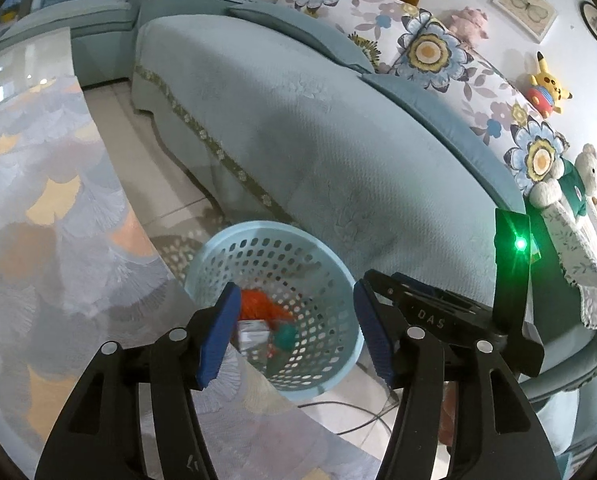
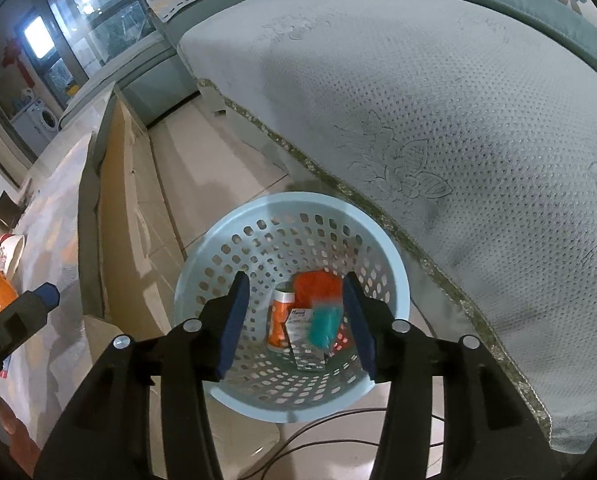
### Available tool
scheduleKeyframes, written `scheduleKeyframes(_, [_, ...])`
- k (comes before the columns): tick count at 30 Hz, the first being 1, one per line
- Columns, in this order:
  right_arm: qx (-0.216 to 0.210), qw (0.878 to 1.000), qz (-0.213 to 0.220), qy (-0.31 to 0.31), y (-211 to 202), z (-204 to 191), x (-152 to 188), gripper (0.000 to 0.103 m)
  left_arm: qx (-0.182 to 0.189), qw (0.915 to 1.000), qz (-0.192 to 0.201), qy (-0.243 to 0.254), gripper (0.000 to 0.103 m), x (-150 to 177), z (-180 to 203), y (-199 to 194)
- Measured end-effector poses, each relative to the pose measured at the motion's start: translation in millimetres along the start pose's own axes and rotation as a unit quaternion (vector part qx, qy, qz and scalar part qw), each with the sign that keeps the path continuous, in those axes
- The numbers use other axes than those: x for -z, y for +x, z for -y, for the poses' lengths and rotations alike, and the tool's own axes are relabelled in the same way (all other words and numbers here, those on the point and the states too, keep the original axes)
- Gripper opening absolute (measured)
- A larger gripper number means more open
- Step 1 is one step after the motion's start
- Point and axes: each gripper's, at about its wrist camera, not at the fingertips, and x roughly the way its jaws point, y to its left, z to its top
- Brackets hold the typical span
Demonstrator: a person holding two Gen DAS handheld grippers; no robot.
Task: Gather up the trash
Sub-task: 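Carry bag and teal packet over the blue basket and open both tools, then move both open tools back toward the table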
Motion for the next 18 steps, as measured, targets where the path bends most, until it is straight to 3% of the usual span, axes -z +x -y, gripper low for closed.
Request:
scheduleKeyframes(10, [-0.022, 0.999, 0.035, -0.032, -29, -20, 4, 0.045, -0.003, 0.9995, 0.031, 0.004, 0.057, -6, 2, -28])
scheduleKeyframes(18, [-0.064, 0.992, 0.075, -0.082, -70, -70, -1, 0.045, -0.054, 0.9946, 0.086, 0.024, 0.057, -5, -7, -102])
